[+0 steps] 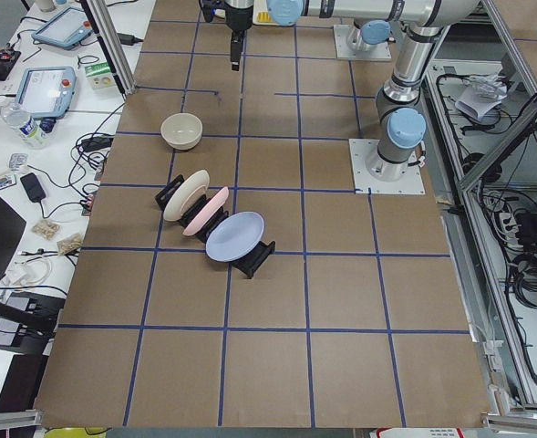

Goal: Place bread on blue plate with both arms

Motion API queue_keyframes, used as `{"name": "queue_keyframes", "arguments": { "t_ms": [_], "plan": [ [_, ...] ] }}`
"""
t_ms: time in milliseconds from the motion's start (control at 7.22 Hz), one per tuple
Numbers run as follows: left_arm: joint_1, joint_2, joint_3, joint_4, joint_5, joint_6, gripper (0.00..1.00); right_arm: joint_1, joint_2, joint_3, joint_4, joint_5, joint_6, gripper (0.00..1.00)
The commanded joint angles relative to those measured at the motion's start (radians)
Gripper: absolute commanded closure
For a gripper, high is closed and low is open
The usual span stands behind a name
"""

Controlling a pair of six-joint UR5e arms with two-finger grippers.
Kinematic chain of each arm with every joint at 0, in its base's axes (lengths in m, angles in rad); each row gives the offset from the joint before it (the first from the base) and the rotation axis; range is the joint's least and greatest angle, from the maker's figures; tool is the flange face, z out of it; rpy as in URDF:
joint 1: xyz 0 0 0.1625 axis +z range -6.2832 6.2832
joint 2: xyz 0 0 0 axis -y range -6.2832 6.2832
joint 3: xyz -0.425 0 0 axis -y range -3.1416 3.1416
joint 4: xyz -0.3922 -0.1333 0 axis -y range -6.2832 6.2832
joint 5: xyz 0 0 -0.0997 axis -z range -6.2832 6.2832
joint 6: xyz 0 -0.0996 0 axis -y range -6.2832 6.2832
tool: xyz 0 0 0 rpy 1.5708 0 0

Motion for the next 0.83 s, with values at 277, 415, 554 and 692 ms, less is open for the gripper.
{"name": "queue_keyframes", "arguments": {
  "t_ms": [277, 415, 554, 692],
  "plan": [
    [0.379, 0.021, 0.0, -0.042, 0.009, -0.026, 0.0, -0.277, 0.035, 0.056, -0.054, -0.016, -0.23, 0.0],
    [0.464, 0.012, 0.0, -0.039, 0.009, -0.016, 0.0, -0.285, 0.065, 0.074, -0.115, -0.019, -0.326, 0.0],
    [0.545, -0.028, -0.008, -0.032, 0.03, 0.016, 0.0, -0.303, 0.091, 0.092, -0.158, -0.02, -0.402, 0.0],
    [0.619, -0.066, -0.052, -0.016, 0.066, 0.093, 0.0, -0.35, 0.114, 0.12, -0.162, -0.016, -0.448, 0.0]
  ]
}}
